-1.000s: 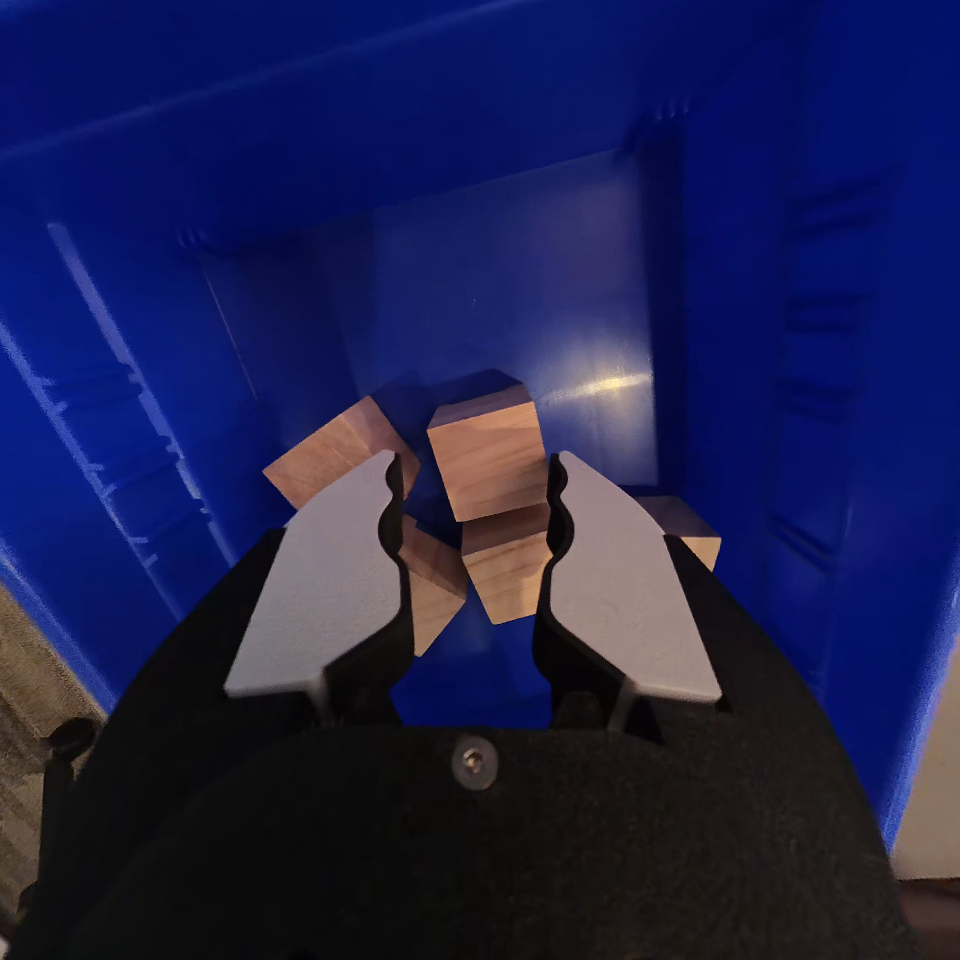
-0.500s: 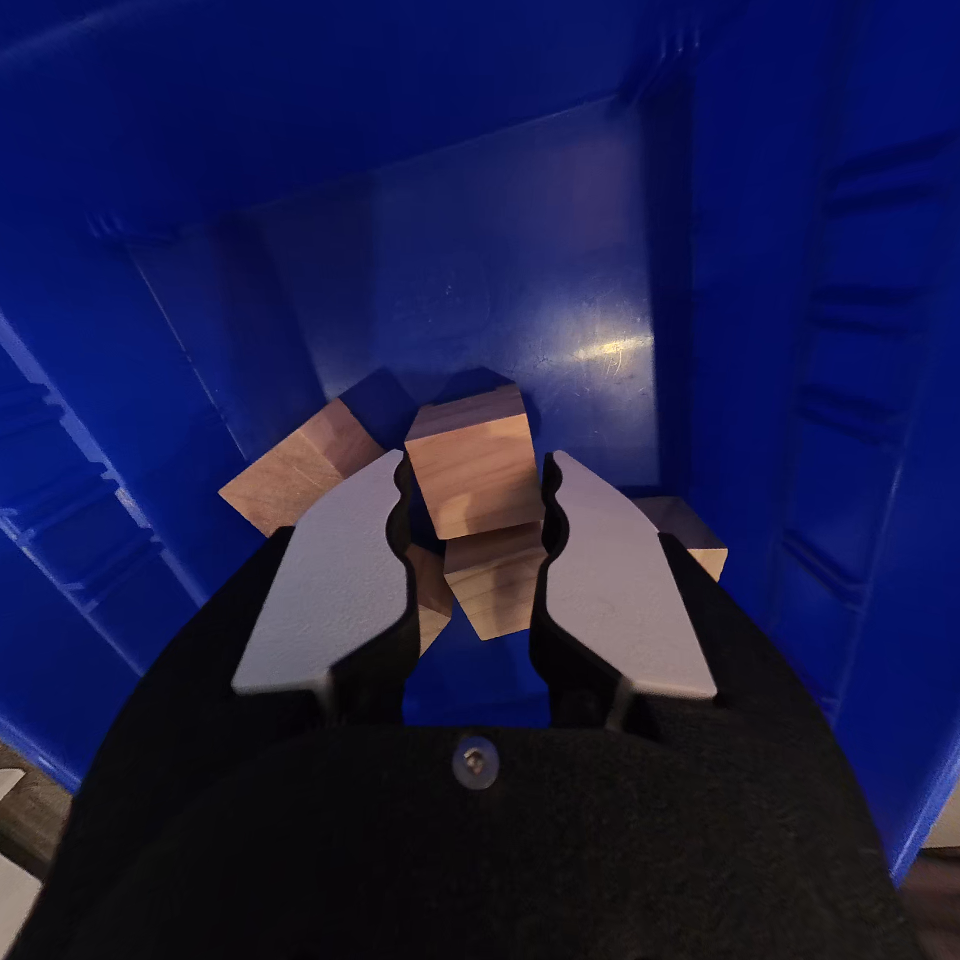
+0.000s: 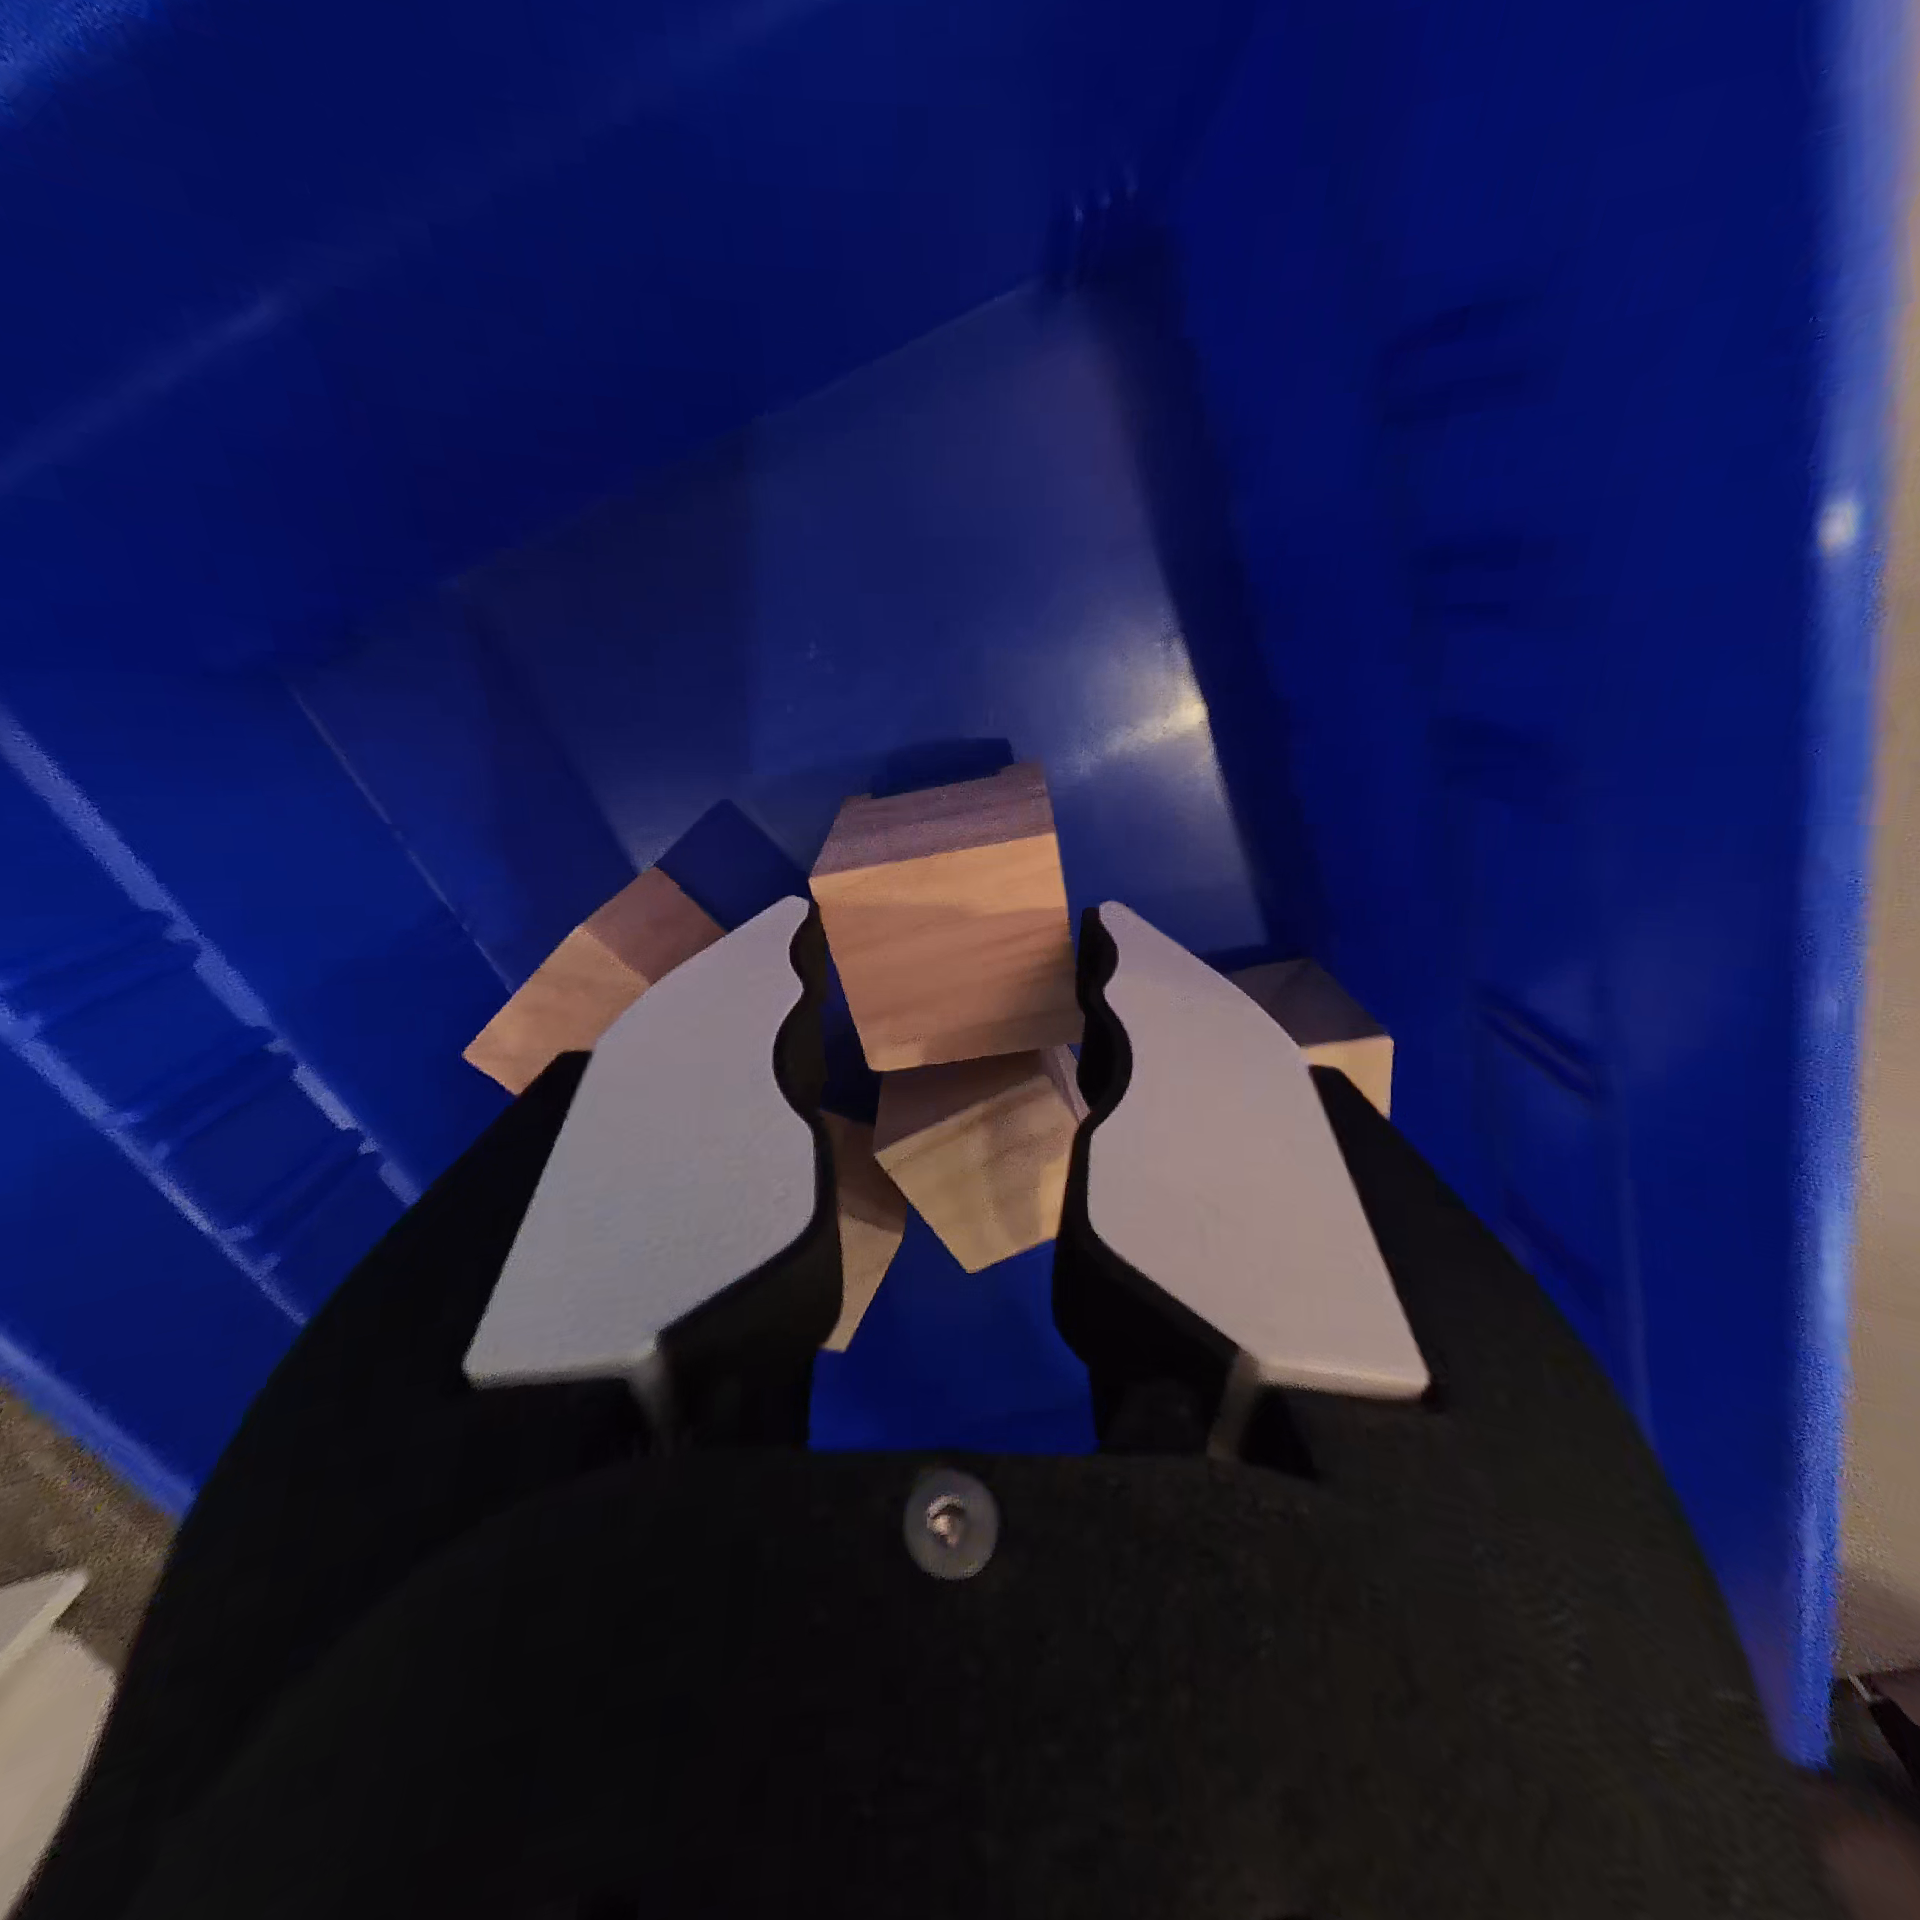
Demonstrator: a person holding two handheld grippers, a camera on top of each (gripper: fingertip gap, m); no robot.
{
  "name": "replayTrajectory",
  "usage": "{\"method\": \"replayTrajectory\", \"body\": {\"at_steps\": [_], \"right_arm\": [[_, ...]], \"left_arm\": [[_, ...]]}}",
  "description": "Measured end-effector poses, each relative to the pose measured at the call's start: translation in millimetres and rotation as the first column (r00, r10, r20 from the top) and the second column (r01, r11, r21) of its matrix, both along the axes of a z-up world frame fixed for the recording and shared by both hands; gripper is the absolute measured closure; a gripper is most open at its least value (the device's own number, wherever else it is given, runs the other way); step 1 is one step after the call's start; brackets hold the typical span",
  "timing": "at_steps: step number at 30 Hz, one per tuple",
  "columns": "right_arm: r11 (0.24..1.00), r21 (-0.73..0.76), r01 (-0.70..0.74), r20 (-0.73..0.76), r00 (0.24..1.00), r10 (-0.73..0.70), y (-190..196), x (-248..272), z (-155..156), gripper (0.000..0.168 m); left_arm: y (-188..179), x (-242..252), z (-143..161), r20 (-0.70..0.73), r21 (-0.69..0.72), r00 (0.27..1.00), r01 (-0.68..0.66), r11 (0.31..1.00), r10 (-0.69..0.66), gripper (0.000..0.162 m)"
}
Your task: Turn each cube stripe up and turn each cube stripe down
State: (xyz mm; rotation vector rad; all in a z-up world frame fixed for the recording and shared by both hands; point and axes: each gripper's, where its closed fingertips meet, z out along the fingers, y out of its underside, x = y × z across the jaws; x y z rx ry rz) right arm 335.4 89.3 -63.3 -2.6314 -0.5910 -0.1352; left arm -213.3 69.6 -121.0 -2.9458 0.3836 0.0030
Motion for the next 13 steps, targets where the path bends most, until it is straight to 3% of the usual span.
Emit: {"method": "replayTrajectory", "body": {"at_steps": [4,6,8,10,13], "right_arm": [[0.998,0.065,0.004,0.046,0.999,-0.007,1.7,-2.2,13.7,0.111],[0.989,0.146,-0.007,0.069,0.998,-0.004,3.8,-9.9,30.4,0.111],[0.96,0.274,-0.054,0.062,0.997,0.039,7.0,-32.2,55.7,0.111],[0.868,0.461,-0.183,0.048,0.982,0.182,7.6,-77.0,89.9,0.112],[0.55,0.732,-0.401,0.097,0.861,0.499,-23.0,-168.7,142.1,0.111]], "left_arm": [[0.4,11.3,52.5,0.19,0.183,0.98,0.026,0.983,-0.061,0.115],[-5.5,32.1,98.7,0.377,0.335,0.908,0.052,0.941,-0.184,0.116],[-23.6,62.7,154.5,0.561,0.49,0.736,0.074,0.868,-0.379,0.116],[-54.1,92.7,202.5,0.662,0.599,0.488,0.112,0.793,-0.568,0.116],[-91.6,127.0,245.6,0.685,0.694,0.153,0.16,0.702,-0.712,0.116]]}}
